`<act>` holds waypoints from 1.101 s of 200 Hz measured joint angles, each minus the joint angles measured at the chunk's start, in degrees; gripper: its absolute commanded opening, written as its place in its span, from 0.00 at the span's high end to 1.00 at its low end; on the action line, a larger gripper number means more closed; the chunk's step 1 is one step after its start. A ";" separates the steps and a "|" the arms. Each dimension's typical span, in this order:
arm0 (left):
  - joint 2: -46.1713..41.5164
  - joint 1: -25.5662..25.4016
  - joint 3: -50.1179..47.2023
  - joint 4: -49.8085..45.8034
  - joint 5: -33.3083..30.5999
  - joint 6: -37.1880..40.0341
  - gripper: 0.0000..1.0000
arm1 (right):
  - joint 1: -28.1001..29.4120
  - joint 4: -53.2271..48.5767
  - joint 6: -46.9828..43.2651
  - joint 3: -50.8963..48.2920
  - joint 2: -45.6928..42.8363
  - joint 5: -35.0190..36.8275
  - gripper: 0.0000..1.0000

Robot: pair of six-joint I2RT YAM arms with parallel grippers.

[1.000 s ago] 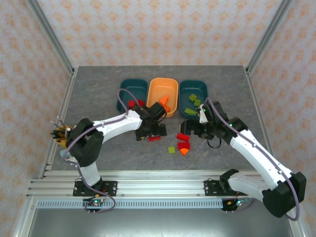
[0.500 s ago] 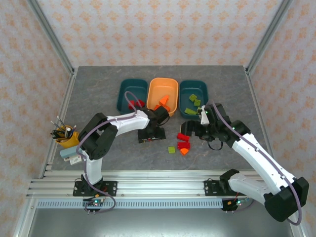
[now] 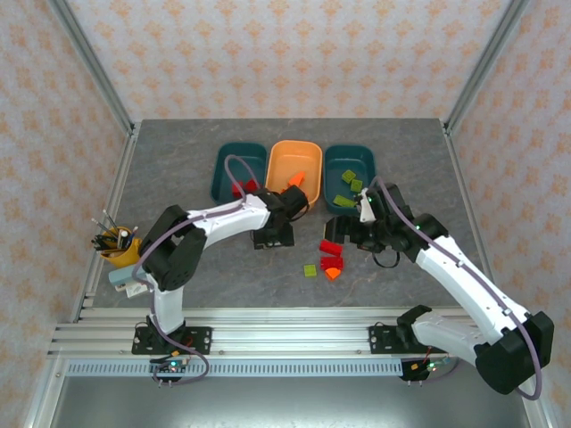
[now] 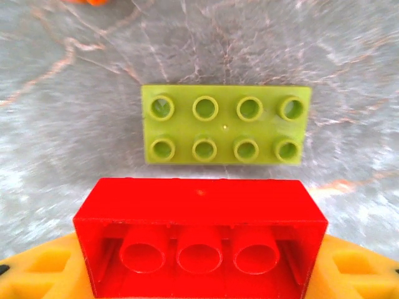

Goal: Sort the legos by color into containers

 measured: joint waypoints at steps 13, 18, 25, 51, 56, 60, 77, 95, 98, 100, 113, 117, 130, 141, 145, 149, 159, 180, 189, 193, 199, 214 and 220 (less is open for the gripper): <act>-2.99 0.44 2.03 -2.54 -0.74 0.92 0.45 | 0.00 0.15 0.02 0.85 0.00 -0.04 0.14; -4.22 0.83 3.10 -3.37 -1.05 1.31 0.45 | 0.00 0.46 0.04 1.11 0.00 -0.07 0.14; -5.77 1.60 4.68 -4.46 -1.11 2.08 0.45 | 0.00 1.01 0.28 1.49 0.00 -0.11 0.14; -8.63 7.45 11.72 -8.57 -1.70 5.86 0.46 | 0.15 5.35 1.99 2.21 0.61 -0.46 0.13; -8.59 8.76 13.03 -9.22 -1.90 6.60 0.46 | 0.26 6.36 2.34 2.51 1.11 -0.46 0.13; -8.41 10.03 14.12 -9.77 -2.12 7.58 0.46 | 0.44 7.28 2.75 2.82 1.70 -0.44 0.13; -6.51 14.21 18.25 -12.11 -2.60 10.54 0.46 | 1.38 10.62 3.76 5.18 5.68 -0.46 0.14; -2.93 17.86 21.97 -13.75 -2.69 13.40 0.47 | 2.32 12.74 4.28 9.27 11.34 -0.48 0.14; -2.25 18.29 22.40 -13.88 -2.69 13.84 0.47 | 2.47 13.20 4.31 10.12 12.68 -0.50 0.14; -1.75 18.69 22.73 -14.05 -2.64 14.14 0.47 | 2.54 13.33 4.35 10.45 13.14 -0.55 0.14; 1.84 20.57 25.05 -15.06 -2.58 15.98 0.47 | 2.91 14.51 4.35 13.57 17.42 -0.87 0.14; 3.15 21.07 25.86 -15.28 -2.56 16.50 0.47 | 2.93 14.78 4.35 14.32 18.49 -0.90 0.14; 7.23 22.32 28.30 -16.06 -2.54 17.99 0.48 | 2.99 15.08 4.31 16.57 21.55 -1.18 0.14; 10.58 23.04 30.32 -16.81 -2.54 19.08 0.48 | 2.99 14.99 4.13 18.10 23.52 -1.42 0.14; 11.63 23.23 30.82 -16.94 -2.56 19.41 0.48 | 2.99 15.02 4.04 18.62 24.24 -1.57 0.14; 12.70 23.30 31.43 -17.18 -2.56 19.67 0.48 | 2.99 15.02 4.02 19.12 24.81 -1.75 0.14; 15.08 23.52 32.46 -17.46 -2.56 20.57 0.48 | 2.99 15.02 3.87 20.06 26.14 -2.19 0.14; 18.67 23.52 33.79 -18.23 -2.56 21.55 0.48 | 2.99 14.99 3.48 20.87 27.96 -2.95 0.15; 19.80 23.61 34.25 -18.60 -2.56 21.94 0.48 | 2.99 14.97 3.45 20.96 28.55 -3.26 0.15; 20.26 23.63 34.49 -18.75 -2.58 22.01 0.48 | 2.99 14.95 3.45 21.03 28.79 -3.30 0.15; 20.83 23.69 34.88 -18.93 -2.56 22.18 0.48 | 2.99 14.95 3.45 21.07 29.11 -3.45 0.15; 22.47 24.00 36.72 -19.52 -2.56 22.43 0.49 | 2.99 14.95 3.48 21.18 29.62 -3.80 0.15; 23.19 24.13 37.55 -19.63 -2.56 22.47 0.49 | 2.99 14.95 3.48 21.18 29.79 -3.91 0.15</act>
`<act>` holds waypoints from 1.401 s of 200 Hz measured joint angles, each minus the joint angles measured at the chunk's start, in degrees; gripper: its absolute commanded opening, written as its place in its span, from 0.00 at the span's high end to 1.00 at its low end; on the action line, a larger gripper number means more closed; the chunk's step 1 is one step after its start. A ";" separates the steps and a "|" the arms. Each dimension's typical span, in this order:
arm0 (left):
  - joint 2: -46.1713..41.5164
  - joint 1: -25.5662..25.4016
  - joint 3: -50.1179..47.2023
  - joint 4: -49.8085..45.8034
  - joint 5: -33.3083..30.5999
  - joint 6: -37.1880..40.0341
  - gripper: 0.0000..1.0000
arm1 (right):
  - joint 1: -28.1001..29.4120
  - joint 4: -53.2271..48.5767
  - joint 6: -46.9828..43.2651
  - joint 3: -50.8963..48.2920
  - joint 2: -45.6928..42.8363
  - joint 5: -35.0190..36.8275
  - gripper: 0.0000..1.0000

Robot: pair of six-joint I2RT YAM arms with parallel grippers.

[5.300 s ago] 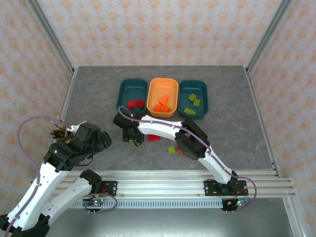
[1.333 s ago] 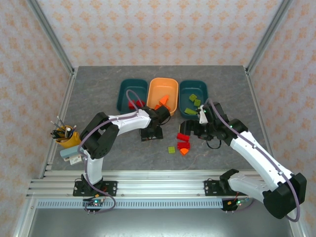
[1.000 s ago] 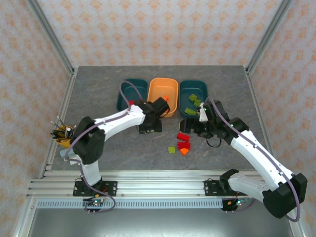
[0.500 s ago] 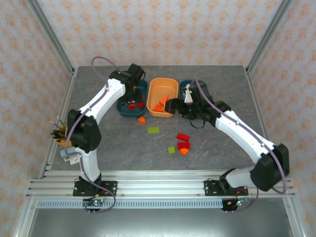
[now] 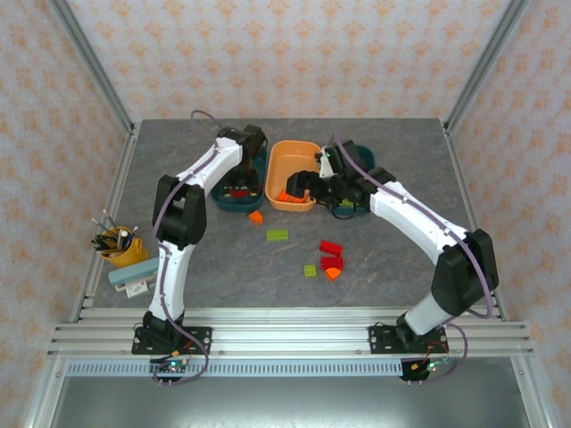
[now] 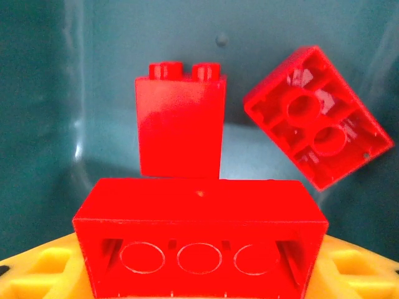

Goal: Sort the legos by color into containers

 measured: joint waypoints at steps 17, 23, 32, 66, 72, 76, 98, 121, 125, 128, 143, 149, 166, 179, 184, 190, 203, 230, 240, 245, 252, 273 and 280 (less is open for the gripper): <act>1.22 0.31 1.05 0.00 0.00 0.07 0.49 | 0.00 0.00 0.00 0.00 0.33 -0.24 0.15; 1.49 0.39 1.05 -0.09 0.00 0.07 0.49 | 0.00 0.00 -0.02 0.00 0.42 -0.31 0.15; 1.73 0.52 1.05 -0.22 0.02 0.04 0.50 | 0.00 -0.02 -0.02 0.00 0.44 -0.39 0.15; 1.03 0.59 -0.44 0.81 0.00 -0.13 0.52 | 0.00 -0.39 -0.22 0.02 0.44 -0.39 0.15; 0.28 0.59 -1.44 1.33 0.00 -0.15 0.52 | 0.00 -0.52 -0.24 0.02 0.44 -0.39 0.15; -0.28 0.59 -2.21 1.60 0.00 -0.17 0.52 | 0.00 -0.59 -0.26 0.02 0.44 -0.39 0.15; -2.51 0.59 -4.20 1.33 0.02 -0.59 0.53 | 0.00 -0.63 -0.28 0.02 0.44 -0.39 0.15; -4.70 0.59 -6.19 1.62 0.15 -1.05 0.52 | 0.00 -0.63 -0.35 0.04 0.50 -0.39 0.16; -5.07 0.59 -6.58 1.60 0.24 -1.20 0.52 | 0.00 -0.66 -0.44 0.07 0.55 -0.39 0.16; -5.27 0.59 -6.84 1.55 0.31 -1.22 0.52 | 0.00 -0.63 -0.44 0.07 0.57 -0.39 0.16; -5.73 0.59 -7.28 1.51 0.96 -1.49 0.53 | 0.00 -0.72 -0.46 0.07 0.74 -0.39 0.16; -5.73 0.59 -7.28 1.57 1.44 -1.49 0.53 | 0.00 -0.79 -0.46 0.07 0.76 -0.39 0.17; -5.66 0.59 -7.32 1.55 2.29 -1.53 0.52 | 0.00 -1.03 -0.46 0.07 0.85 -0.37 0.17; -5.55 0.66 -7.30 1.57 3.10 -1.60 0.52 | 0.00 -1.31 -0.46 0.07 0.85 -0.37 0.17; -5.33 0.66 -7.21 1.53 3.34 -1.60 0.52 | 0.00 -1.33 -0.46 0.07 0.85 -0.37 0.17; -4.87 0.74 -7.06 1.53 3.72 -1.62 0.52 | 0.00 -1.36 -0.44 0.07 0.85 -0.35 0.17; -3.28 1.05 -6.19 1.46 4.76 -1.60 0.52 | 0.00 -1.53 -0.44 0.07 0.85 -0.31 0.17; 0.92 2.12 -4.07 1.40 5.88 -1.42 0.50 | 0.00 -1.68 -0.42 0.07 0.85 -0.15 0.17; 2.27 2.43 -3.08 1.18 5.90 -1.40 0.50 | 0.00 -1.68 -0.42 0.07 0.85 -0.13 0.17; 2.89 2.60 -2.56 1.07 5.92 -1.40 0.49 | 0.00 -1.68 -0.42 0.07 0.85 -0.11 0.17; 3.72 2.84 -1.73 0.90 5.88 -1.38 0.47 | 0.00 -1.68 -0.39 0.07 0.85 -0.02 0.17; 4.68 3.28 0.85 0.39 5.44 -0.96 0.38 | 0.00 -1.68 -0.39 0.07 0.85 0.26 0.17; 4.70 3.34 1.84 0.11 4.96 -0.79 0.36 | 0.00 -1.68 -0.39 0.07 0.85 0.28 0.17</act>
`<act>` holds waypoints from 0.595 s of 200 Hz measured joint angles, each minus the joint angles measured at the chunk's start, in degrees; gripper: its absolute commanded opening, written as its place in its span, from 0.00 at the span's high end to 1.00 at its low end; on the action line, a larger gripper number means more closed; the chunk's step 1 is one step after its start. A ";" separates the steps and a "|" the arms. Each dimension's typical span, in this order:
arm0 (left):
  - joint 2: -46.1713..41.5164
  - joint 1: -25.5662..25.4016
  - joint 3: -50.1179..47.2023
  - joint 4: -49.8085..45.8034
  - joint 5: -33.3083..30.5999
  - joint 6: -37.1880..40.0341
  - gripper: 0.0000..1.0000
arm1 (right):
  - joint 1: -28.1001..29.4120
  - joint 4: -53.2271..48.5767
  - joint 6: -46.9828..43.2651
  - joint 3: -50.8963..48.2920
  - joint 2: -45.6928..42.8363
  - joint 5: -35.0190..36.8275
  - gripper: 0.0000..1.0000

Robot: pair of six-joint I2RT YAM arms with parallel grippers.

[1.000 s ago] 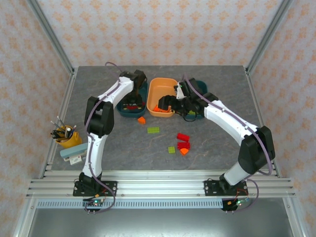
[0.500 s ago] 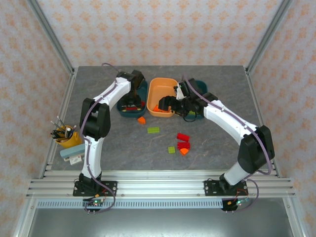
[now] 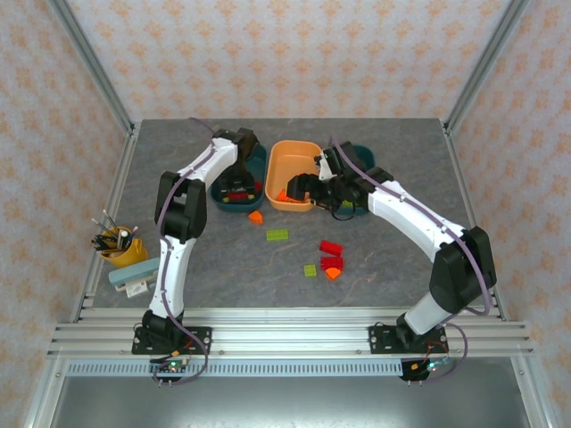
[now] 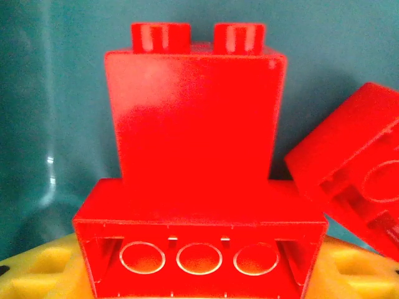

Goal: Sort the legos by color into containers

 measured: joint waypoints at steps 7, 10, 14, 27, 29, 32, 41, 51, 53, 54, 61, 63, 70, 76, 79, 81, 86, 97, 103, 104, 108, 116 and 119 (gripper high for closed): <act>0.00 0.00 0.96 -0.26 -0.42 0.35 0.33 | 0.00 0.00 0.00 0.00 0.00 0.15 0.17; 0.00 0.02 1.31 -0.31 -0.52 0.42 0.31 | 0.00 0.00 -0.02 0.00 0.00 0.24 0.17; 0.00 0.02 1.73 -0.35 -0.63 0.68 0.29 | 0.00 0.00 0.00 0.00 0.00 0.33 0.17; 0.00 0.02 2.69 -0.37 -1.03 0.94 0.25 | 0.00 -0.02 -0.02 0.00 0.00 0.66 0.17; 0.00 0.02 2.73 -0.37 -1.07 0.94 0.24 | 0.02 -0.02 -0.02 0.00 0.00 0.76 0.17; 0.00 0.02 2.78 -0.42 -1.11 0.87 0.23 | 0.02 -0.04 -0.02 0.00 0.00 0.90 0.17; 0.00 0.02 2.78 -0.59 -1.44 0.96 0.19 | 0.07 -0.26 -0.04 0.00 0.00 1.29 0.17; 0.00 0.00 2.75 -0.72 -1.62 0.94 0.17 | 0.28 -0.76 -0.09 0.00 0.00 2.03 0.17; 0.00 0.00 2.75 -0.74 -1.70 0.87 0.17 | 0.33 -0.90 -0.11 0.00 0.00 2.21 0.17; 0.00 -0.02 2.75 -0.74 -1.73 0.92 0.17 | 0.35 -0.92 -0.13 0.00 0.00 2.27 0.17; -0.07 -0.02 2.75 -0.76 -1.90 0.90 0.16 | 0.61 -1.40 -0.28 0.00 0.00 2.86 0.17; -0.17 -0.02 2.73 -0.74 -1.92 0.87 0.15 | 0.70 -1.62 -0.39 0.02 0.00 3.10 0.17; -0.48 -0.02 2.47 -0.72 -1.95 0.85 0.15 | 1.09 -2.32 -0.66 0.09 0.02 3.87 0.17; -0.96 -0.02 2.14 -0.74 -1.95 0.85 0.14 | 1.53 -3.08 -0.85 0.28 0.13 4.57 0.17; -1.25 -0.02 1.86 -0.72 -1.95 0.83 0.13 | 1.75 -3.41 -1.01 0.42 0.17 4.92 0.18; -1.55 -0.02 1.66 -0.70 -1.95 0.83 0.13 | 1.95 -3.65 -1.11 0.52 0.28 5.20 0.18; -2.29 -0.02 1.07 -0.70 -1.95 0.68 0.13 | 2.34 -4.17 -1.25 0.83 0.44 5.86 0.18; -4.59 -0.04 -0.50 -0.61 -1.97 0.46 0.11 | 3.61 -5.57 -1.88 1.88 1.16 7.72 0.19; -6.38 -0.11 -1.68 -0.44 -1.99 0.17 0.11 | 4.39 -6.47 -2.16 2.67 1.68 8.90 0.19; -6.58 -0.13 -1.84 -0.39 -1.97 0.15 0.10 | 4.48 -6.60 -2.21 2.78 1.75 9.11 0.19; -7.98 -0.15 -2.69 -0.31 -2.03 -0.17 0.10 | 5.09 -7.26 -2.36 3.50 2.25 10.14 0.19; -11.02 -0.22 -4.61 0.31 -2.19 -0.68 0.06 | 6.40 -8.66 -2.71 4.98 3.28 12.13 0.18; -12.15 -0.31 -5.40 0.68 -2.32 -0.87 0.06 | 6.88 -9.27 -2.75 5.60 3.65 13.00 0.18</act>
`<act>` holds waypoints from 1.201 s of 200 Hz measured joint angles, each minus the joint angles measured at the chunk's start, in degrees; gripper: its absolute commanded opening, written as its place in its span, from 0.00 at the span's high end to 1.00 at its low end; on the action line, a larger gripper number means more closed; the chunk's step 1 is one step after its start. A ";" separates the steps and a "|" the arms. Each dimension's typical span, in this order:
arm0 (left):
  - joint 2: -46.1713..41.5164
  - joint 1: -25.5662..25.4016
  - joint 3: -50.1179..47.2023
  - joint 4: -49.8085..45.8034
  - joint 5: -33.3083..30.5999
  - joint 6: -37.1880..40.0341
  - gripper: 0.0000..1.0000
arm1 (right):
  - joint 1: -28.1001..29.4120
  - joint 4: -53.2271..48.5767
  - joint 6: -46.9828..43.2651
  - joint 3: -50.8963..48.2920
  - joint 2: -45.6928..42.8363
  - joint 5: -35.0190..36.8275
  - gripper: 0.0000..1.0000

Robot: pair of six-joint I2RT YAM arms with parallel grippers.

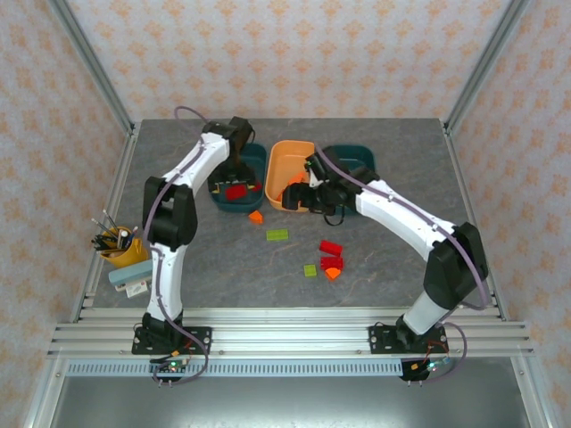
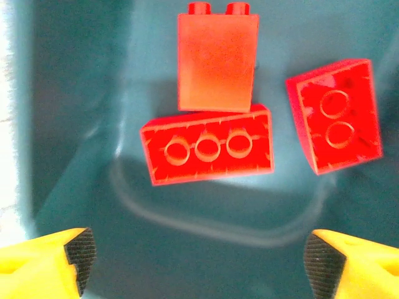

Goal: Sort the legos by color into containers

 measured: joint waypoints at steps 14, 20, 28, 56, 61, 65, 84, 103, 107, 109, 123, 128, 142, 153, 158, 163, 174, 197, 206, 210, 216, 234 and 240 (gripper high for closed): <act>-7.30 -0.50 -4.76 1.97 -0.55 -1.42 0.04 | 2.58 -2.45 -0.15 3.06 2.51 3.63 0.17; -10.82 -0.81 -6.93 2.97 -0.76 -1.99 0.03 | 3.80 -3.32 -0.11 4.42 3.98 5.14 0.16; -16.33 -1.33 -10.62 4.87 -0.94 -3.06 0.03 | 5.22 -4.50 0.15 5.88 5.92 6.86 0.15; -34.49 -3.08 -24.44 10.82 -1.05 -6.51 0.01 | 9.75 -7.34 2.45 9.40 13.66 11.32 0.11; -37.70 -3.43 -27.39 11.93 -1.11 -7.17 0.01 | 10.45 -7.91 2.82 9.97 15.04 11.80 0.11; -40.11 -3.74 -29.59 12.55 -1.14 -7.65 0.01 | 10.91 -8.28 3.43 10.43 16.13 12.11 0.10; -48.70 -4.90 -39.32 14.10 -1.05 -9.57 0.01 | 12.92 -9.64 5.40 13.20 21.51 13.40 0.10; -54.58 -5.60 -47.45 14.12 -0.76 -11.23 0.01 | 14.10 -10.80 7.41 16.26 26.01 14.32 0.11; -55.74 -5.77 -48.96 14.08 -0.63 -11.67 0.01 | 14.23 -10.99 7.78 16.74 26.73 14.43 0.11; -56.33 -5.84 -49.68 14.05 -0.59 -11.76 0.01 | 14.29 -11.15 7.98 17.00 27.04 14.58 0.11; -60.24 -5.90 -53.33 13.66 0.04 -12.50 0.01 | 14.34 -11.78 8.98 18.34 28.98 15.37 0.11; -61.61 -5.99 -54.25 13.62 0.26 -12.72 0.01 | 14.32 -12.24 9.33 18.86 29.57 15.63 0.11; -64.94 -6.14 -55.63 13.29 0.59 -13.22 0.01 | 14.23 -13.44 9.79 20.74 31.17 16.44 0.13; -66.77 -6.21 -55.95 13.22 0.92 -13.42 0.01 | 14.12 -14.25 9.86 22.71 32.68 16.81 0.14; -67.32 -6.21 -55.98 13.18 1.01 -13.53 0.01 | 14.05 -14.56 9.81 23.43 33.29 16.83 0.15; -67.69 -6.21 -55.98 13.18 1.25 -13.55 0.01 | 14.01 -14.86 9.84 24.17 33.90 16.83 0.16; -68.04 -6.21 -55.98 13.18 1.68 -13.55 0.01 | 13.92 -15.58 10.10 25.53 35.06 16.85 0.18; -67.95 -6.21 -56.00 13.18 2.01 -13.55 0.01 | 13.66 -17.62 10.40 27.17 36.26 17.29 0.20; -67.98 -6.21 -56.00 13.18 1.99 -13.55 0.01 | 13.46 -18.12 10.67 27.54 36.54 17.29 0.20; -67.98 -6.21 -56.00 13.18 2.01 -13.53 0.01 | 13.40 -18.25 10.67 27.61 36.61 17.31 0.20; -67.98 -6.21 -56.00 13.20 2.01 -13.55 0.01 | 13.22 -18.58 10.73 27.58 36.63 17.44 0.21; -67.98 -6.21 -56.00 13.18 2.01 -13.55 0.01 | 12.61 -18.97 11.08 27.58 36.96 17.38 0.25; -67.98 -6.21 -56.00 13.18 2.01 -13.55 0.01 | 12.41 -19.06 11.10 27.58 37.09 17.22 0.27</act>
